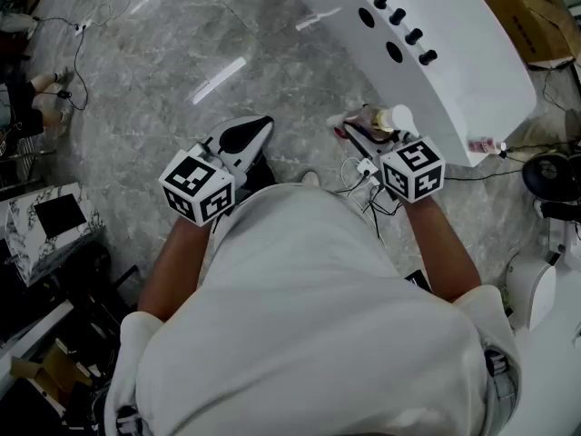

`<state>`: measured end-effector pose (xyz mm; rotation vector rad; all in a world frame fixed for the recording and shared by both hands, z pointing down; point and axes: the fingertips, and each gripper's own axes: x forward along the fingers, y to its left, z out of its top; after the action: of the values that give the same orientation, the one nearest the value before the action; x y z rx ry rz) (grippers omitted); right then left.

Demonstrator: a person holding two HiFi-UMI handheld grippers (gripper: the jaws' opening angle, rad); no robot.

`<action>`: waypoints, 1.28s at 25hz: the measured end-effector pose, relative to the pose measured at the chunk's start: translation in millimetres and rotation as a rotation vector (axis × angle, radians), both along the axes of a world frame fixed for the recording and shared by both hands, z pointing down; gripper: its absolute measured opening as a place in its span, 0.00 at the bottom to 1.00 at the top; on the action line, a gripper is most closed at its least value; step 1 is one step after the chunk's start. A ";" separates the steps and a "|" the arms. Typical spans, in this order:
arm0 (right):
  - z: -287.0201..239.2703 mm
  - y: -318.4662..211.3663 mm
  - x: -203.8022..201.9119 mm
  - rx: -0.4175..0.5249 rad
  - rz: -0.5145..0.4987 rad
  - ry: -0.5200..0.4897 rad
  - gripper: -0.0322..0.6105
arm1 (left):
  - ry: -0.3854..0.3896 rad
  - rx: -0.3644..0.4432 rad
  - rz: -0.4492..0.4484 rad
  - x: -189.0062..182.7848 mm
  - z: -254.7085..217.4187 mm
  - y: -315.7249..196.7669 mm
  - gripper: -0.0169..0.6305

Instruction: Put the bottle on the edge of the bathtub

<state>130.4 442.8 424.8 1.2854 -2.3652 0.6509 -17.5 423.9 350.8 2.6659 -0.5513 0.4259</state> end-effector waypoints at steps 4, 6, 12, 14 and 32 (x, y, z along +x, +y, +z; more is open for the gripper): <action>6.3 -40.7 -0.5 -0.005 0.013 0.016 0.41 | 0.032 -0.014 -0.005 -4.4 3.4 -43.3 0.05; 9.7 -64.0 -1.8 -0.011 0.028 0.019 0.41 | 0.045 -0.012 0.016 -3.6 5.5 -67.1 0.05; 17.7 -147.3 -7.1 -0.049 0.101 0.053 0.41 | 0.067 0.007 0.096 -3.8 5.7 -160.5 0.05; 16.1 -179.1 -11.1 -0.057 0.124 0.054 0.41 | 0.074 0.015 0.119 -10.9 0.6 -192.8 0.05; 10.5 -434.4 4.0 -0.041 0.266 0.074 0.41 | 0.075 0.011 0.115 -65.5 6.2 -357.6 0.05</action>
<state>134.4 8.4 435.3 1.5937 -2.1305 0.7117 -83.0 66.4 357.0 2.7209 -0.3807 0.3541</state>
